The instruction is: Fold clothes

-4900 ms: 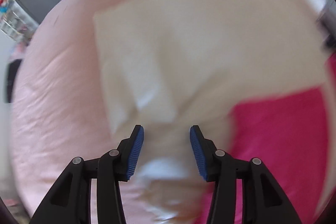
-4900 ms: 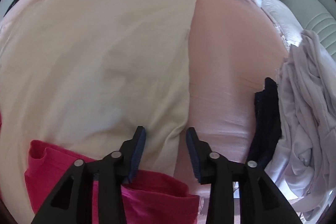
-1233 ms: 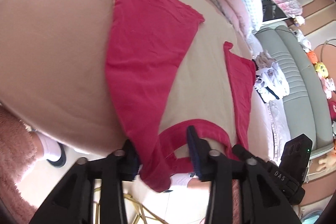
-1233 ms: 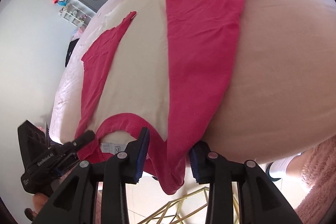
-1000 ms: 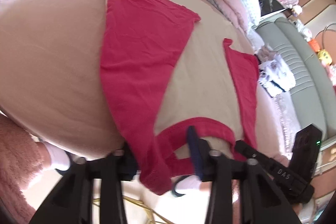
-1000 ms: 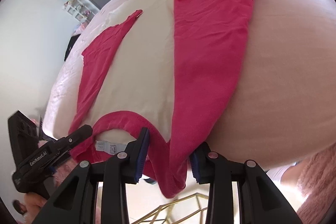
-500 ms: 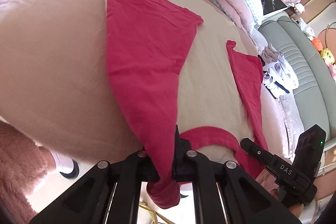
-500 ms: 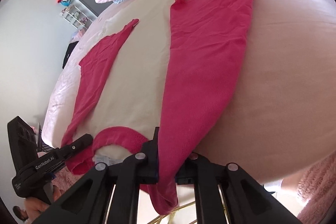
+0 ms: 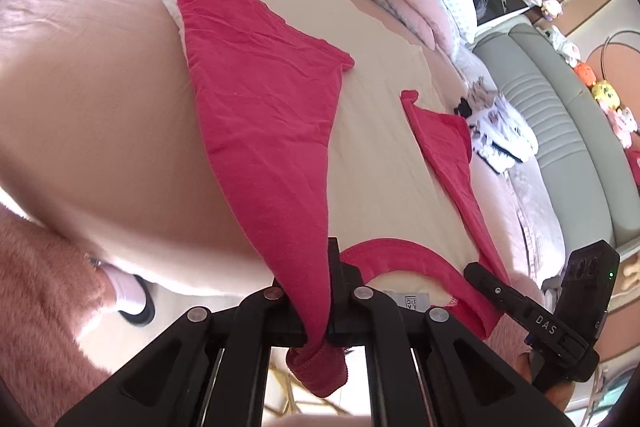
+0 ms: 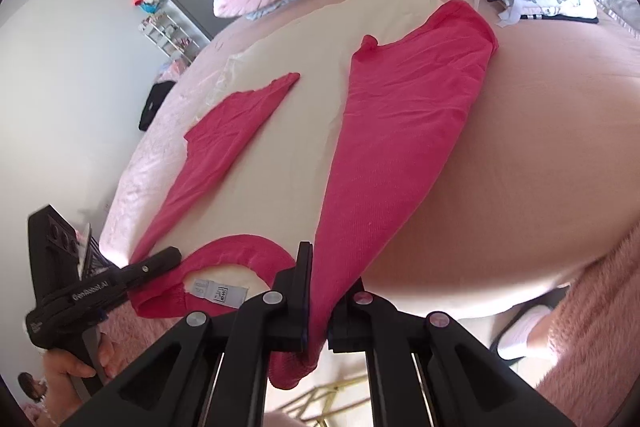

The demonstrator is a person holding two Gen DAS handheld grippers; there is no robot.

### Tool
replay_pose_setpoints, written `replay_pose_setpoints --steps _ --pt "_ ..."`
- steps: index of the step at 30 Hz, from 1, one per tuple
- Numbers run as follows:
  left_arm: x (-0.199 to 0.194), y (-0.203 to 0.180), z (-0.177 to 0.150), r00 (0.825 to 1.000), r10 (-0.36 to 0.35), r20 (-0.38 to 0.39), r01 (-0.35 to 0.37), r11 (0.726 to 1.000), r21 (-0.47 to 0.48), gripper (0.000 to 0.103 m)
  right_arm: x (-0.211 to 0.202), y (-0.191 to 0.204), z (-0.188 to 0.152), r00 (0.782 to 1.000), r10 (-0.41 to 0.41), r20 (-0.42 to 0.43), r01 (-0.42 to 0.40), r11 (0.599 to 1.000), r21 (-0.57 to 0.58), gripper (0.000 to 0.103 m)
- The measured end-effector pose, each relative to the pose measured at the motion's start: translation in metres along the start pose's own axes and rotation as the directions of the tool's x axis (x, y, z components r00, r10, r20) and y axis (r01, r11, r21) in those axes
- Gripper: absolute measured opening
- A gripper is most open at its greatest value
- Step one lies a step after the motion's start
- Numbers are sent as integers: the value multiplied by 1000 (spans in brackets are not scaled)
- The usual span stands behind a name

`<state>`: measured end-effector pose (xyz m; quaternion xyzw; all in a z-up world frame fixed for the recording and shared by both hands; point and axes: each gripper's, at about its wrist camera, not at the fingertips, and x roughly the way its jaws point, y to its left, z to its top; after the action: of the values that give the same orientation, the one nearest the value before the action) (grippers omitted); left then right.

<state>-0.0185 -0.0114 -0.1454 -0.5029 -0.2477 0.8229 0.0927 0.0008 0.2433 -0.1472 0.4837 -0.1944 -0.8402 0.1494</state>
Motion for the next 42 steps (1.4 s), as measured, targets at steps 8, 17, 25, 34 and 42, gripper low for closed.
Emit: replay_pose_setpoints --steps 8,17,25,34,42 --pt "7 9 -22 994 -23 -107 19 999 -39 4 -9 -11 -17 996 -33 -88 33 999 5 3" --pt "9 -16 49 993 -86 -77 92 992 87 4 -10 9 52 1000 -2 -15 1 996 -93 3" --pt "46 -25 167 994 -110 -27 112 989 96 4 34 7 172 999 40 -5 -40 998 -42 3" --pt "131 8 261 993 -90 -80 91 996 9 4 132 -2 259 998 -27 -53 24 999 -45 3" --pt "192 25 305 988 -80 -132 74 996 -49 5 188 -29 304 999 -20 -45 21 999 30 4"
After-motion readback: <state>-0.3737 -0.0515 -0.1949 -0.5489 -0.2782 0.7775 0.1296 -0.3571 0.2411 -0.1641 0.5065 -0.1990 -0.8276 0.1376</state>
